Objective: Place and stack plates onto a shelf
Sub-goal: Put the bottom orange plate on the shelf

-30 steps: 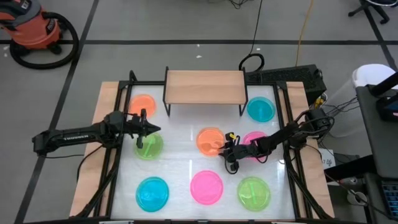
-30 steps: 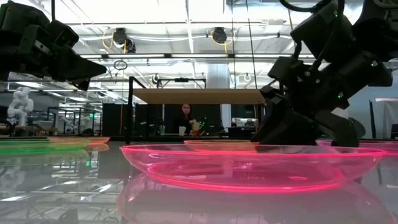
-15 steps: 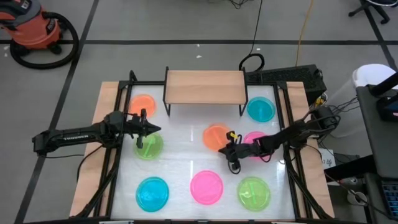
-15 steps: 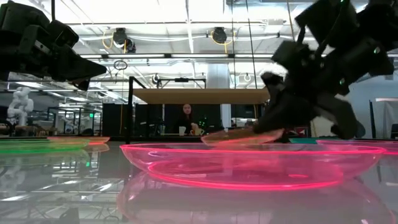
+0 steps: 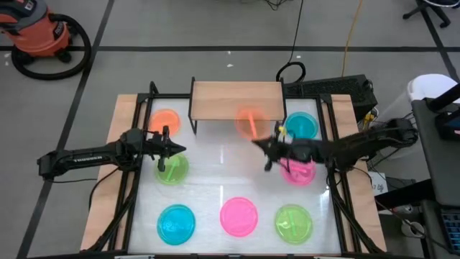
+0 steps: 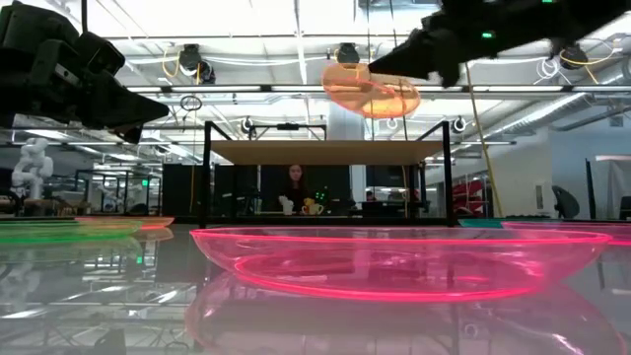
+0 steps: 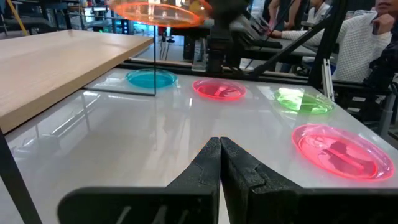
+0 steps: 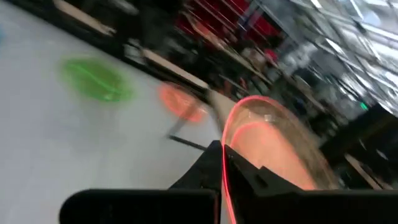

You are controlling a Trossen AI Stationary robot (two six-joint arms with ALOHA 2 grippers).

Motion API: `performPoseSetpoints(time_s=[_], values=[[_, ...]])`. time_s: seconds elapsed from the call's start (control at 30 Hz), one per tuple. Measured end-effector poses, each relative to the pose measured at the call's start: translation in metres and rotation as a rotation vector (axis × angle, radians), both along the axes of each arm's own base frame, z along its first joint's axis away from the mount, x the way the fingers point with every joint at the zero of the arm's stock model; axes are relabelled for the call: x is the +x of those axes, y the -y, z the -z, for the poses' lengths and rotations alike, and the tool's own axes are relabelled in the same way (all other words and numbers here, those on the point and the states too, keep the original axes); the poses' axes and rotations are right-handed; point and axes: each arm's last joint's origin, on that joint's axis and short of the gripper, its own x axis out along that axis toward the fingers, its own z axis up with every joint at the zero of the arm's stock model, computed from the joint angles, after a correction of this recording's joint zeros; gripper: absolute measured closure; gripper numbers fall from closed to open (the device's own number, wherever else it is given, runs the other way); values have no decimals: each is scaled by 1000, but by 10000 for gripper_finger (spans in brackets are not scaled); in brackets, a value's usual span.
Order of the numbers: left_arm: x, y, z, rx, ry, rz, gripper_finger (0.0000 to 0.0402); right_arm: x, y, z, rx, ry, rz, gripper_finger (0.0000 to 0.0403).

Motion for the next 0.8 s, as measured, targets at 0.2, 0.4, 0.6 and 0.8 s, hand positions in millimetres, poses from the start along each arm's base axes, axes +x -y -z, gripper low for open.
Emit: performPoseSetpoints(time_s=[0.2, 0.4, 0.6, 0.8], values=[[0, 0, 0, 0, 0, 0, 394, 4, 58, -16, 107, -125, 132, 403], [0, 0, 0, 0, 0, 0, 394, -4, 87, -14, 192, -134, 180, 403], [0, 0, 0, 0, 0, 0, 394, 0, 94, -6, 232, -150, 144, 403], [0, 0, 0, 0, 0, 0, 394, 8, 100, 14, 244, -228, 166, 402]])
